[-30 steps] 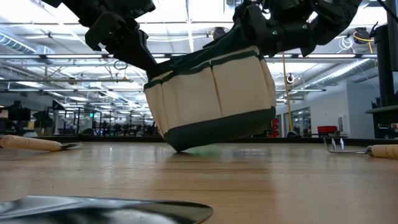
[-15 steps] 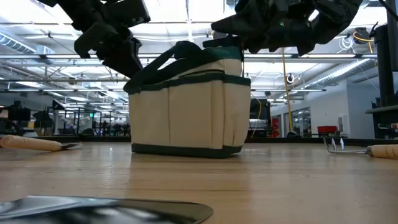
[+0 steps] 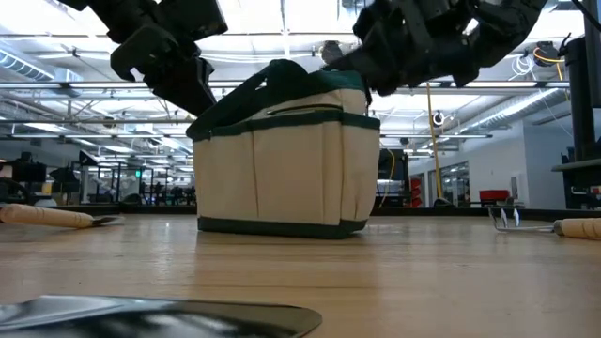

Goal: Pick & Place Garden tools in Gardening bag
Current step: Adjust the brown gardening bag

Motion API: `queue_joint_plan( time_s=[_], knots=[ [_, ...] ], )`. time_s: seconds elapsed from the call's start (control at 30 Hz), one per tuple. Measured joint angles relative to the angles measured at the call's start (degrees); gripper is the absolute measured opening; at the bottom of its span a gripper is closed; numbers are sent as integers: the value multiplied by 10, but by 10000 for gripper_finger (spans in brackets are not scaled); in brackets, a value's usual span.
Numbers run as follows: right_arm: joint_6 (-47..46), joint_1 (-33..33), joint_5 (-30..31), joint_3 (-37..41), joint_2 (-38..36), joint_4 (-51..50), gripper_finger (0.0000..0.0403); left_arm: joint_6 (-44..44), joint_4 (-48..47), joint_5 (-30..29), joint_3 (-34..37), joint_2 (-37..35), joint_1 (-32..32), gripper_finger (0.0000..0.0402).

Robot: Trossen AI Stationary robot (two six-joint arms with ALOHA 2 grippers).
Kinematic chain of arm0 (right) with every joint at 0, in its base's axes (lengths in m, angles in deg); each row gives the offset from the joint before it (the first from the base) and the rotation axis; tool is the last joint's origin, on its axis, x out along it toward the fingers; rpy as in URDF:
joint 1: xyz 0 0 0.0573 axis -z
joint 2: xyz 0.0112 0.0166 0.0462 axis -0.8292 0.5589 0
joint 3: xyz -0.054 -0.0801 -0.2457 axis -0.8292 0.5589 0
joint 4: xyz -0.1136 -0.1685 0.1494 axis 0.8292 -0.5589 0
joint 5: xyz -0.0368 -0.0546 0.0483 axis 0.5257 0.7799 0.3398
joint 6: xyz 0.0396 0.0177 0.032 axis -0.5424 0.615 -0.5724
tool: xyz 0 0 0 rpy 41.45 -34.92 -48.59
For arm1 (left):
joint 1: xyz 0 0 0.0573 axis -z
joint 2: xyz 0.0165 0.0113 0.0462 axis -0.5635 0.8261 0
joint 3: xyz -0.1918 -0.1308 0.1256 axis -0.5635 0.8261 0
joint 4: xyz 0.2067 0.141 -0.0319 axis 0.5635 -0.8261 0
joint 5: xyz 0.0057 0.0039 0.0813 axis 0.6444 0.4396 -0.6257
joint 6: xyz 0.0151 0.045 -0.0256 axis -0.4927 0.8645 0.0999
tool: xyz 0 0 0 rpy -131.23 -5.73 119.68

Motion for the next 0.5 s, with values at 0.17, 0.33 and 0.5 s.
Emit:
queue_joint_plan(
  time_s=[0.17, 0.33, 0.5],
  knots=[
    [14, 13, 31, 0, 0, -73, 244, 0, 4, 0, 0, 0, 0, 26],
    [-25, 31, 31, 0, 0, -81, 244, 0, 20, 1, 0, 0, 0, 26],
    [-27, 31, 29, 0, 0, -84, 219, 3, 24, 1, 0, 0, 0, 26]
  ],
)
